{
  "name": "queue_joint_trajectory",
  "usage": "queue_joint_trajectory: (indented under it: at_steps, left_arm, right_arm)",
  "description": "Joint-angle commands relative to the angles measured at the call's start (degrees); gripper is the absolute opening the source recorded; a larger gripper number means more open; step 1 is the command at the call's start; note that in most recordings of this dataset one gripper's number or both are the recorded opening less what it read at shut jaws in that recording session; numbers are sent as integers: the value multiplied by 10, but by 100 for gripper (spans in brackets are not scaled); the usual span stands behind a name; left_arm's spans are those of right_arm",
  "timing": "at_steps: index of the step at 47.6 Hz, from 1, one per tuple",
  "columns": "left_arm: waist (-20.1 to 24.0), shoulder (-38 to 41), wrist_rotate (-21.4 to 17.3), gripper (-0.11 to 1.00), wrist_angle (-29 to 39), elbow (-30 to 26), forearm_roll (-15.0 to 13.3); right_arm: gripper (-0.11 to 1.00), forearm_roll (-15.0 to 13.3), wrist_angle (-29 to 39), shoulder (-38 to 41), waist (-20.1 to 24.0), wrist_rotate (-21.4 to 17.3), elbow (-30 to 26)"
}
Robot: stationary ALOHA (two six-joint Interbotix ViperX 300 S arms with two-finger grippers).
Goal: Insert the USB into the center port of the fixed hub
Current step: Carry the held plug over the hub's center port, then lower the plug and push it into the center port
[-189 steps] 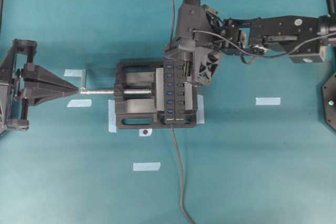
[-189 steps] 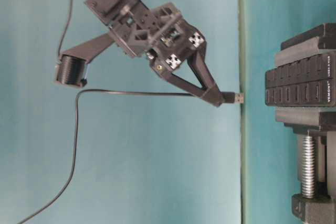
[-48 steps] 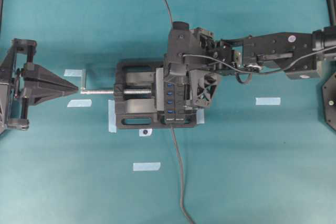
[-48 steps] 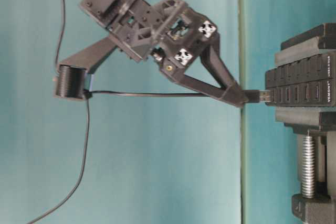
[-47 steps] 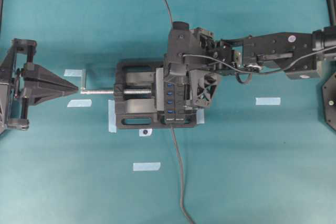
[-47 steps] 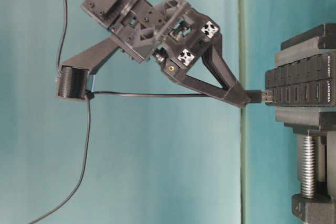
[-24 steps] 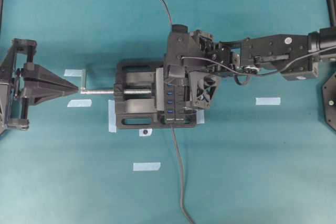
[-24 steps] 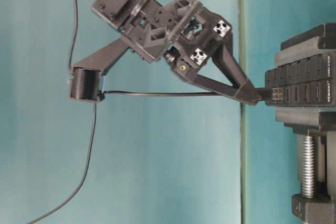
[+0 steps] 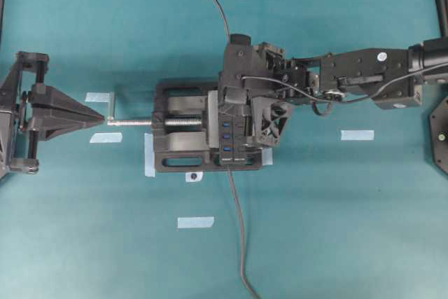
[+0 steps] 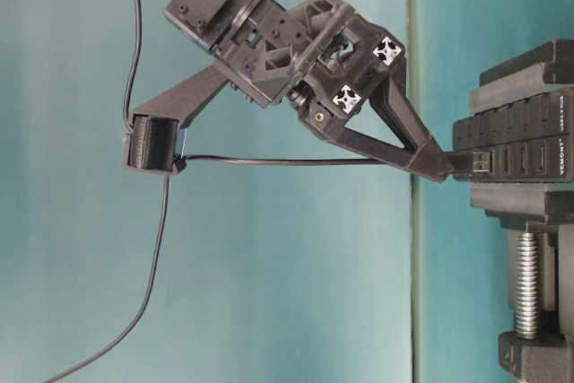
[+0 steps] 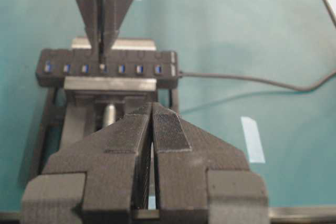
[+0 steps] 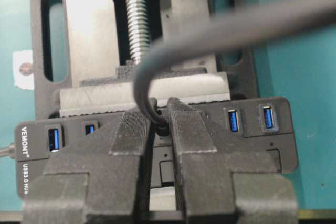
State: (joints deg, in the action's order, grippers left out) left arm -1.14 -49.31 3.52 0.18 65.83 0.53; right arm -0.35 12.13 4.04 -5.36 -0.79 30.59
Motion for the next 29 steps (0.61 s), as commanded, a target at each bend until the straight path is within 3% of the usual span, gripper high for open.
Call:
queue_joint_trajectory:
  at_steps: [1, 29]
  left_arm:
    - [1, 3, 1, 0, -6, -6, 0]
    - [0, 3, 2, 0, -6, -6, 1]
  right_arm:
    - [9, 1, -3, -6, 4, -6, -4]
    - [9, 1, 5, 9, 9, -5, -3]
